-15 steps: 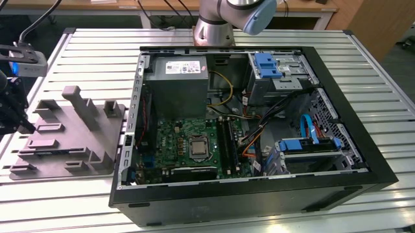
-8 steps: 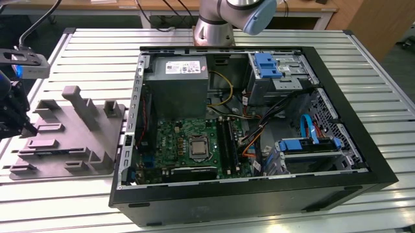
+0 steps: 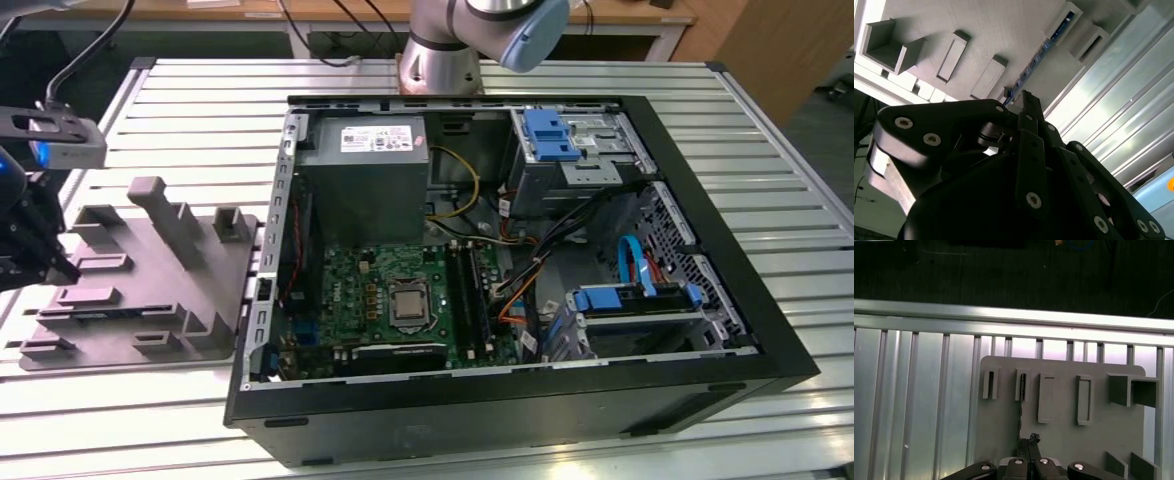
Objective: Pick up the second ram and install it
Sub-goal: 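Pick up the second ram and move it above second insertion slot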
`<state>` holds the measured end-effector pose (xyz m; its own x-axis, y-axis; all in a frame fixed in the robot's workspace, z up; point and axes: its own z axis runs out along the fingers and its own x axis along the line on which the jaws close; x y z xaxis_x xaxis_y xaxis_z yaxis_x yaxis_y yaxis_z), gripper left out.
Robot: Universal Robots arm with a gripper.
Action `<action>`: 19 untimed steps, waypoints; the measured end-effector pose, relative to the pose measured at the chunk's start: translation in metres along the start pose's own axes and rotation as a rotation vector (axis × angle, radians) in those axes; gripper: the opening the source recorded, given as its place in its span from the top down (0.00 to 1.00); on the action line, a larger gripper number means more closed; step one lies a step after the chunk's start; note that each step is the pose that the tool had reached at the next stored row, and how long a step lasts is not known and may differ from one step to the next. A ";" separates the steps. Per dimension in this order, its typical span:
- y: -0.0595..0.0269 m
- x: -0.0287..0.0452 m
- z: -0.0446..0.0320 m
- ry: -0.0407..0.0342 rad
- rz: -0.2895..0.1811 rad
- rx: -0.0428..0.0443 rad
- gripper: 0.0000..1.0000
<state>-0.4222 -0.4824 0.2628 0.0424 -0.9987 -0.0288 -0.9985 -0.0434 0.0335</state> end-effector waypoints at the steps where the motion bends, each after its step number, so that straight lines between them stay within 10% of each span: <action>1: 0.0000 0.0000 0.0002 0.0000 0.001 -0.0002 0.90; 11: 0.0000 0.0001 0.0030 0.0007 0.003 0.0034 0.90; 15: -0.0001 0.0005 0.0061 0.0016 0.003 0.0235 0.90; 19: 0.0000 0.0009 0.0089 0.0011 0.033 0.0253 0.90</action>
<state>-0.4224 -0.4830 0.2538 0.0095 -0.9996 -0.0270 -0.9999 -0.0097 0.0092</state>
